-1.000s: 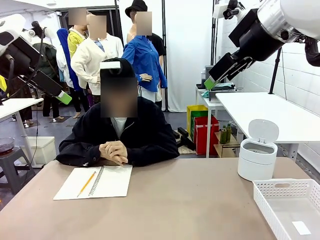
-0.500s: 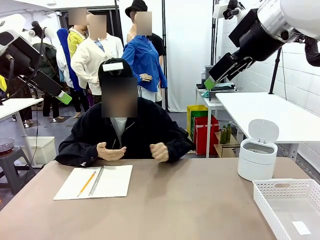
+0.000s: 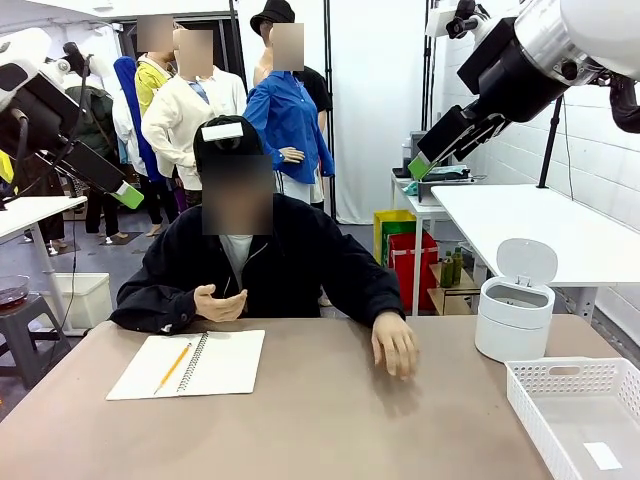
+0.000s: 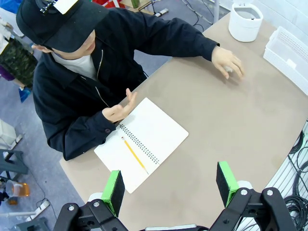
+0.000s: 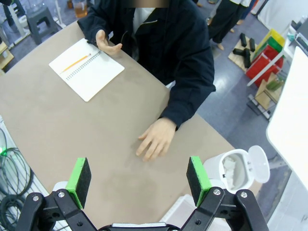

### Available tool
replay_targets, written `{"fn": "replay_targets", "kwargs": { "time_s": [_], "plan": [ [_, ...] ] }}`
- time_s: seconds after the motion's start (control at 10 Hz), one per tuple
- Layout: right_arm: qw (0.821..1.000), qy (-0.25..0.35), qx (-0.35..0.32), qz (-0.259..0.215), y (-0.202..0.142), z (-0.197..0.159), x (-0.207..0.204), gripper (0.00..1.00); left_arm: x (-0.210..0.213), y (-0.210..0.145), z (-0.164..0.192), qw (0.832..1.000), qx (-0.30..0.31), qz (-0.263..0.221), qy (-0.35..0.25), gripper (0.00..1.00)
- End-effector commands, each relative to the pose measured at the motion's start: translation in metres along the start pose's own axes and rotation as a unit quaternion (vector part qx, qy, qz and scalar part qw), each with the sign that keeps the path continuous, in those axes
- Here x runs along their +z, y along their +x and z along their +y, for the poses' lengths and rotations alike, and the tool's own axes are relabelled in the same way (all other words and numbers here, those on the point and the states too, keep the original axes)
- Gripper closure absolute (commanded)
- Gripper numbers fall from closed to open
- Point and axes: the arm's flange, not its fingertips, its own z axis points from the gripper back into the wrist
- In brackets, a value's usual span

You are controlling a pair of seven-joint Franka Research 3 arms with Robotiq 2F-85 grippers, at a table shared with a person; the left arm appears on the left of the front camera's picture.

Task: Sort the paper based on its condition.
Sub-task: If a person hands you a paper, place it in the Organizing basket , and if it's crumpled, put it in the Trash can.

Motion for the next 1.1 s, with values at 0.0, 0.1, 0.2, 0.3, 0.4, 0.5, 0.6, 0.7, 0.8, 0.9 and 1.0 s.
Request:
{"fn": "replay_targets", "kwargs": {
  "time_s": [0.0, 0.1, 0.2, 0.3, 0.4, 0.5, 0.6, 0.7, 0.8, 0.9, 1.0],
  "plan": [
    [1.0, 0.002, -0.002, 0.0, 0.0, 0.0, -0.001, 0.0, 0.0, 0.0, 0.001, 1.0, 0.001, -0.001, 0.0, 0.0],
    [1.0, 0.002, -0.002, 0.0, 0.0, 0.0, -0.001, 0.0, 0.0, 0.0, 0.001, 1.0, 0.001, -0.001, 0.0, 0.0],
    [1.0, 0.002, -0.002, 0.0, 0.0, 0.0, -0.001, 0.0, 0.0, 0.0, 0.001, 1.0, 0.001, -0.001, 0.0, 0.0],
    [1.0, 0.0, 0.0, 0.0, 0.0, 0.0, 0.0, 0.0, 0.0, 0.0, 0.001, 1.0, 0.001, -0.001, 0.0, 0.0],
    [0.999, -0.004, -0.008, 0.047, 0.002, -0.002, -0.008, 0.0, 0.0, 0.0, 0.001, 1.0, 0.001, -0.001, 0.0, 0.0],
    [0.995, -0.01, -0.025, 0.095, 0.004, -0.006, -0.027, 0.0, 0.0, 0.0, 0.001, 1.0, 0.001, -0.001, 0.0, 0.0],
    [0.99, -0.01, -0.045, 0.137, 0.005, -0.014, -0.05, 0.0, 0.0, 0.0, 0.001, 1.0, 0.001, -0.001, 0.0, 0.0],
    [0.981, -0.006, -0.054, 0.185, 0.007, -0.022, -0.076, 0.0, 0.0, 0.0, 0.001, 1.0, 0.001, -0.001, 0.0, 0.0],
    [0.974, -0.014, -0.06, 0.219, 0.01, -0.026, -0.099, 0.0, 0.0, 0.0, 0.001, 1.0, 0.001, -0.001, 0.0, 0.0],
    [0.967, -0.022, -0.066, 0.244, 0.014, -0.029, -0.121, 0.0, 0.0, 0.0, 0.001, 1.0, 0.001, -0.001, 0.0, 0.0],
    [0.956, -0.02, -0.077, 0.282, 0.016, -0.037, -0.147, 0.0, 0.0, 0.0, 0.001, 1.0, 0.001, -0.001, 0.0, 0.0]
  ]
}}
